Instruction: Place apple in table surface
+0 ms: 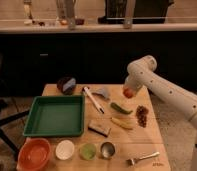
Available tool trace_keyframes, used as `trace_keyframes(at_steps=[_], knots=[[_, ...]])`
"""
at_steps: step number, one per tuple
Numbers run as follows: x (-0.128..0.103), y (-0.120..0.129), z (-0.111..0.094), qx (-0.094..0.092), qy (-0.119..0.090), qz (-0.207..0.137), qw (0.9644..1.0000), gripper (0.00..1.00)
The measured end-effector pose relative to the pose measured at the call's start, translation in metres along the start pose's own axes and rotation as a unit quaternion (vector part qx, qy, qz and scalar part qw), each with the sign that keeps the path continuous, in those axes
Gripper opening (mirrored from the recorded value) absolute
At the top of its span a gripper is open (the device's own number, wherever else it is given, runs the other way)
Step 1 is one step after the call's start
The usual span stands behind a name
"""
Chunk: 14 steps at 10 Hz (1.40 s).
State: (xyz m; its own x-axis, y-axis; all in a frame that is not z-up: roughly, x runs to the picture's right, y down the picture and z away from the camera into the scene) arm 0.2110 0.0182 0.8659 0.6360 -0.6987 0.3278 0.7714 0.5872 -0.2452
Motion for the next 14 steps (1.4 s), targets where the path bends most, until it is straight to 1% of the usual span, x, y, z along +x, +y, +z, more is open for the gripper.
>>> trace_keyframes(at_steps=[2, 5, 14], knots=[[0.009, 0.003, 0.011, 0.0, 0.002, 0.007, 1.0, 0.0], [0.018, 0.002, 0.021, 0.001, 0.003, 0.011, 0.9999, 0.0], [0.018, 0.002, 0.021, 0.001, 0.003, 0.011, 0.9999, 0.0]])
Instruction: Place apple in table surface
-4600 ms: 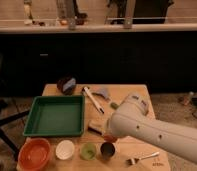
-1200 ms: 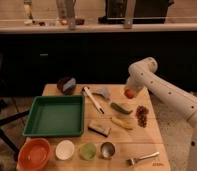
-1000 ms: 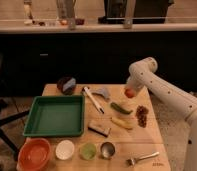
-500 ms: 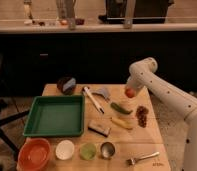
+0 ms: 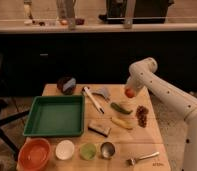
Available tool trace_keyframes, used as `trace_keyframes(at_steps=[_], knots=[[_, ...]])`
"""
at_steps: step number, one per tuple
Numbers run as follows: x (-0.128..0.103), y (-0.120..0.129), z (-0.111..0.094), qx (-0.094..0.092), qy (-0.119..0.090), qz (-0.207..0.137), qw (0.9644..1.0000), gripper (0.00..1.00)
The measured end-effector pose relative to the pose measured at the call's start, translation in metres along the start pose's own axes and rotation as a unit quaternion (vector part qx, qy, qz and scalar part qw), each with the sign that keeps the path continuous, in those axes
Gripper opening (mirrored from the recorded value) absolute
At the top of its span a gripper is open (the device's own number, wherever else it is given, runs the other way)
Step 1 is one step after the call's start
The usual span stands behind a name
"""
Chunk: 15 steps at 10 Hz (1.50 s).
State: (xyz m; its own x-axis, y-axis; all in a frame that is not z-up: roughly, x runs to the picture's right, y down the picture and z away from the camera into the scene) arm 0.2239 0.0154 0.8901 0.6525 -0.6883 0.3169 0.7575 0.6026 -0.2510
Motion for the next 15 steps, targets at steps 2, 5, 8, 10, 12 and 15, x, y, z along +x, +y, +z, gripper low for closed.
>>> trace_keyframes(at_steps=[2, 5, 8, 10, 12, 15], knots=[[0.0, 0.001, 0.0, 0.0, 0.0, 0.001, 1.0, 0.0], [0.013, 0.01, 0.0, -0.006, 0.02, 0.027, 0.9994, 0.0], [0.027, 0.021, 0.004, -0.011, 0.028, 0.053, 0.9981, 0.0], [0.029, 0.026, 0.015, -0.014, 0.009, 0.062, 0.998, 0.0], [0.03, 0.033, 0.026, -0.015, -0.02, 0.066, 0.9975, 0.0], [0.029, 0.03, 0.032, -0.015, -0.039, 0.063, 0.9971, 0.06]])
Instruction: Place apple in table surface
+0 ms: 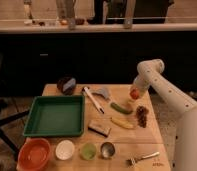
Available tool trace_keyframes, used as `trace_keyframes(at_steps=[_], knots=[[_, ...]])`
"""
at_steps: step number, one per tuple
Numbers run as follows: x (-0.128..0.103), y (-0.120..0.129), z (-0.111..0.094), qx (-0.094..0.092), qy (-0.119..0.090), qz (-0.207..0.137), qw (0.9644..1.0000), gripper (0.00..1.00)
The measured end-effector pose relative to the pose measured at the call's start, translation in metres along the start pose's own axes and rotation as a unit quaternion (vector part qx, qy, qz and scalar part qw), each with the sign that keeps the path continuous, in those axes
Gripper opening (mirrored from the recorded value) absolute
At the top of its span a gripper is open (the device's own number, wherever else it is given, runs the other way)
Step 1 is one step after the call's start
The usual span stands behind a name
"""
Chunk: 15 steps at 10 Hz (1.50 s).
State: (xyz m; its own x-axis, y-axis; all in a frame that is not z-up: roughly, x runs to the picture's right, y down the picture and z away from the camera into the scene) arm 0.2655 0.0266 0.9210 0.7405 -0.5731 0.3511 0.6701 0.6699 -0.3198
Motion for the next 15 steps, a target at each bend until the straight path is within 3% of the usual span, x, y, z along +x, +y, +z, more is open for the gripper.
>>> trace_keyframes(at_steps=[7, 15], knots=[[0.0003, 0.0005, 0.0002, -0.001, 0.0, 0.0, 1.0, 0.76], [0.0006, 0.0015, 0.0003, -0.001, 0.001, 0.0, 1.0, 0.8]])
